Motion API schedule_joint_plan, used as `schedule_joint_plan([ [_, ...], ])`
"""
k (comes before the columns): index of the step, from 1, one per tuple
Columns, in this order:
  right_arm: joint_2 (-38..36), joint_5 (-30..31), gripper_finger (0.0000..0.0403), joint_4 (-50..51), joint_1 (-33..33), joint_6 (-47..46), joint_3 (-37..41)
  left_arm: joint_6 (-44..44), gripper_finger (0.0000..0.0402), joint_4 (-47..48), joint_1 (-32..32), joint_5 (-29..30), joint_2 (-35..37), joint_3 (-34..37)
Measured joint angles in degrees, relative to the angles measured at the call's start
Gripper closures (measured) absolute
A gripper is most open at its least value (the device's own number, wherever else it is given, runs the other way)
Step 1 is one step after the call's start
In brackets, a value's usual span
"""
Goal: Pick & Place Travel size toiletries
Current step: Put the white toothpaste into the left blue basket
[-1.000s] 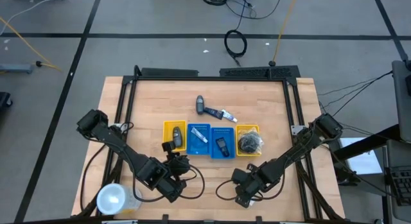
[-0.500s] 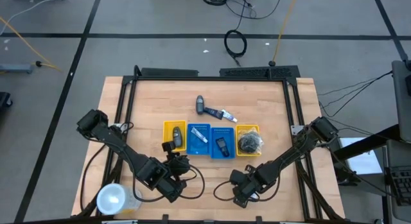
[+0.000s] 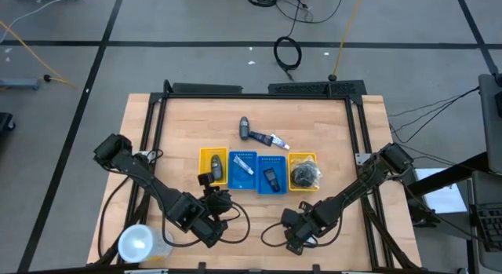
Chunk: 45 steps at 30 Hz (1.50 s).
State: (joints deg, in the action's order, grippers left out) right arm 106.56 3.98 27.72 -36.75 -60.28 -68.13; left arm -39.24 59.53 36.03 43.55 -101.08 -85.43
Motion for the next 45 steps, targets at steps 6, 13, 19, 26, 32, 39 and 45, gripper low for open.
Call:
schedule_joint_plan([
  [6,-2.6,2.4,0.0358,0.2,0.0,2.1,0.2,0.0,0.0325,0.0,0.0,0.0,0.0,0.0],
  [13,-10.0,10.2,0.0358,-0.1,0.0,6.2,0.2,0.0,0.0325,-0.1,0.0,0.0,0.0,0.0],
  [19,-17.0,20.0,0.0359,-1.5,0.0,13.3,0.2,0.3,0.0325,-1.2,0.0,0.0,0.0,0.0],
  [26,-22.6,29.5,0.0359,-10.3,0.0,27.5,0.1,8.8,0.0325,-12.8,-0.4,4.1,0.0,0.0],
  [32,-25.1,37.1,0.0359,-18.8,0.0,40.0,0.1,17.7,0.0325,-26.8,-3.0,6.1,0.0,0.0],
  [39,-25.4,43.9,0.0359,-34.3,0.4,54.3,0.1,19.6,0.0325,-33.5,-6.5,6.0,0.0,0.0],
  [45,-25.5,48.9,0.0359,-41.0,1.3,62.4,0.1,21.7,0.0325,-37.0,-7.9,6.0,0.0,0.0],
])
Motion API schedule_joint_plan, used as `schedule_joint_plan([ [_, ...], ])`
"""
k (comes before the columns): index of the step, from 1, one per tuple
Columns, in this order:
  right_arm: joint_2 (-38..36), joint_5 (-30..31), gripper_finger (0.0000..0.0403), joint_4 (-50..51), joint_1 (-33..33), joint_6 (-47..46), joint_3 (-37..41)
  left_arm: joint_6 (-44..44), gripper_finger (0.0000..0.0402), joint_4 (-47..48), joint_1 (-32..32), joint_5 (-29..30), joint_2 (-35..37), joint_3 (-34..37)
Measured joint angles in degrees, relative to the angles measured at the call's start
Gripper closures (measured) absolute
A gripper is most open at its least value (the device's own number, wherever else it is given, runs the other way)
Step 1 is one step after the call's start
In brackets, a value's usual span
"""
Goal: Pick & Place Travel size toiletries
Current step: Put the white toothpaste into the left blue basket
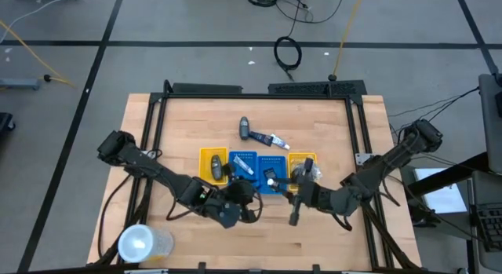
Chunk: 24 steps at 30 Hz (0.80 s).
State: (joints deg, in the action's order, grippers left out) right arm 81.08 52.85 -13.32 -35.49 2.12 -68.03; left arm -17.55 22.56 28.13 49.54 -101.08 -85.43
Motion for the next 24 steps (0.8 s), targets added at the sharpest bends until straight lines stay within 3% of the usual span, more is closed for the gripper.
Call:
schedule_joint_plan([
  [13,0.7,-0.6,0.0359,-9.7,2.1,5.2,0.3,10.1,0.0325,-14.2,-0.2,0.0,0.0,0.0],
  [24,0.7,-0.5,0.0359,-18.1,2.7,8.2,3.9,11.5,0.0325,-18.9,-2.4,0.0,0.0,0.0],
])
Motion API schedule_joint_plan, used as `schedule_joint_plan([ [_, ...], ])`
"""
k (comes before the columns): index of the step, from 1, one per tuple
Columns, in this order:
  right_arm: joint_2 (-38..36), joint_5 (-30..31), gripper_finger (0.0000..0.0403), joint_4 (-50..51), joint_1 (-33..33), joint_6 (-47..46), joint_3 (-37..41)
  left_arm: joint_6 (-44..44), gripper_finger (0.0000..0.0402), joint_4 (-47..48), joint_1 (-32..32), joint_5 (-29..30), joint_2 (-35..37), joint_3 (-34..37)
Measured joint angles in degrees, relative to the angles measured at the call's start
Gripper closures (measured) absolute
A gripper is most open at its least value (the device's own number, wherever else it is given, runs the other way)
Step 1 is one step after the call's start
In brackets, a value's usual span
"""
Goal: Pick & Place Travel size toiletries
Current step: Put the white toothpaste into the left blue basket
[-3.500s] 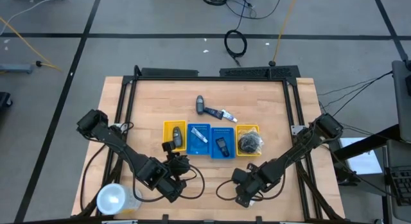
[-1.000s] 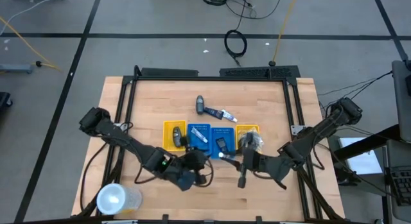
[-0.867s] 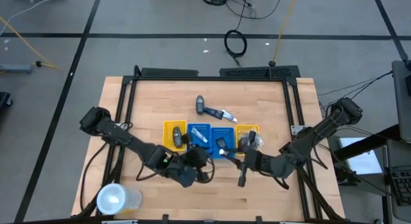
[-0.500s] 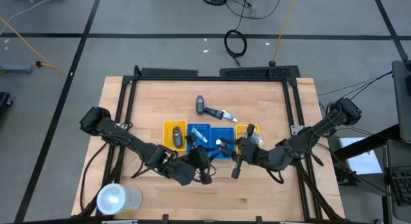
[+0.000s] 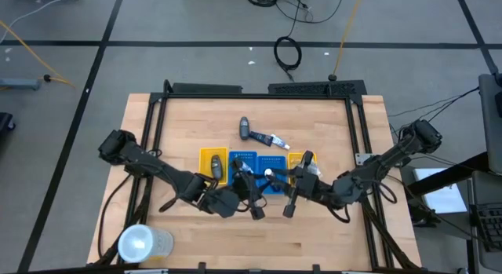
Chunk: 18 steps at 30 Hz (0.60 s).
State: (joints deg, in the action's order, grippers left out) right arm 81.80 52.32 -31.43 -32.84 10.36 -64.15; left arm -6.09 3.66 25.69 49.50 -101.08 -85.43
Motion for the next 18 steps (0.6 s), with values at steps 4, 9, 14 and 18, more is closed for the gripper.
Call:
schedule_joint_plan([
  [4,0.0,0.1,0.0359,-1.3,0.1,0.9,0.3,0.0,0.0325,0.0,-0.3,0.0,0.0,0.0],
  [9,0.0,-0.1,0.0359,-1.8,0.0,1.3,0.3,-0.4,0.0326,1.1,-0.3,-0.1,0.0,0.0],
  [14,0.0,0.0,0.0359,-2.6,0.0,2.0,0.3,-0.3,0.0372,1.1,-0.3,0.0,0.0,0.0],
  [18,0.0,0.0,0.0359,-2.6,0.0,2.1,0.3,0.0,0.0393,1.2,-0.2,0.3,0.0,0.0],
])
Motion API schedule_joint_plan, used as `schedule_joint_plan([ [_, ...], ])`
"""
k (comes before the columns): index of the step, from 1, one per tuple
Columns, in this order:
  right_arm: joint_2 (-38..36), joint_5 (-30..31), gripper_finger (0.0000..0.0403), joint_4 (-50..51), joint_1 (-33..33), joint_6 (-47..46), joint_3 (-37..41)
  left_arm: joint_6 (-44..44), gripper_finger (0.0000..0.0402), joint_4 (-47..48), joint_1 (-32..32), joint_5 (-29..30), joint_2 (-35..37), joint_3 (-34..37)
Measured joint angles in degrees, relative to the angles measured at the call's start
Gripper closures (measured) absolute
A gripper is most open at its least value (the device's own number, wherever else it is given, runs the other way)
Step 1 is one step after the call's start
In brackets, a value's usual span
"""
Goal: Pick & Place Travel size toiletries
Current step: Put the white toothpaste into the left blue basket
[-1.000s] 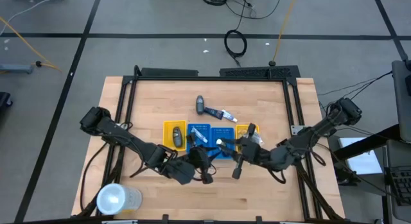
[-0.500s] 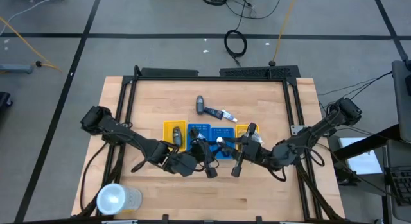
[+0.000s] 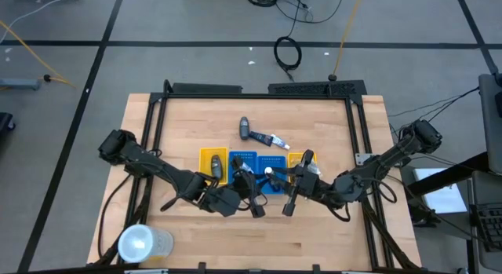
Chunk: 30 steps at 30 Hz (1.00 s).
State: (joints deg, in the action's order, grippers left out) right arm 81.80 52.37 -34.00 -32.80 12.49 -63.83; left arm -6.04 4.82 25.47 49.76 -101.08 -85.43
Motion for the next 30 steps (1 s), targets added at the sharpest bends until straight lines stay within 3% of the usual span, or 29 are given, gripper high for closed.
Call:
schedule_joint_plan([
  [6,0.0,-0.1,0.0357,0.0,0.0,0.3,0.0,-0.2,0.04,1.5,0.3,0.5,0.0,0.0],
  [12,-0.4,-0.2,0.0281,-0.8,-0.1,0.7,0.0,-0.7,0.0402,3.8,1.3,4.6,0.0,0.0],
  [16,-1.6,-0.1,0.0259,-0.5,-0.1,1.7,0.0,-1.2,0.0401,4.6,2.0,5.0,0.0,0.0],
  [22,-3.8,0.2,0.0269,0.1,-0.7,3.3,0.0,-7.5,0.0401,14.3,1.7,6.8,0.0,0.0],
  [30,-5.5,0.3,0.029,2.9,-2.6,3.7,0.0,-24.8,0.0401,33.6,-1.1,6.0,0.0,0.0],
])
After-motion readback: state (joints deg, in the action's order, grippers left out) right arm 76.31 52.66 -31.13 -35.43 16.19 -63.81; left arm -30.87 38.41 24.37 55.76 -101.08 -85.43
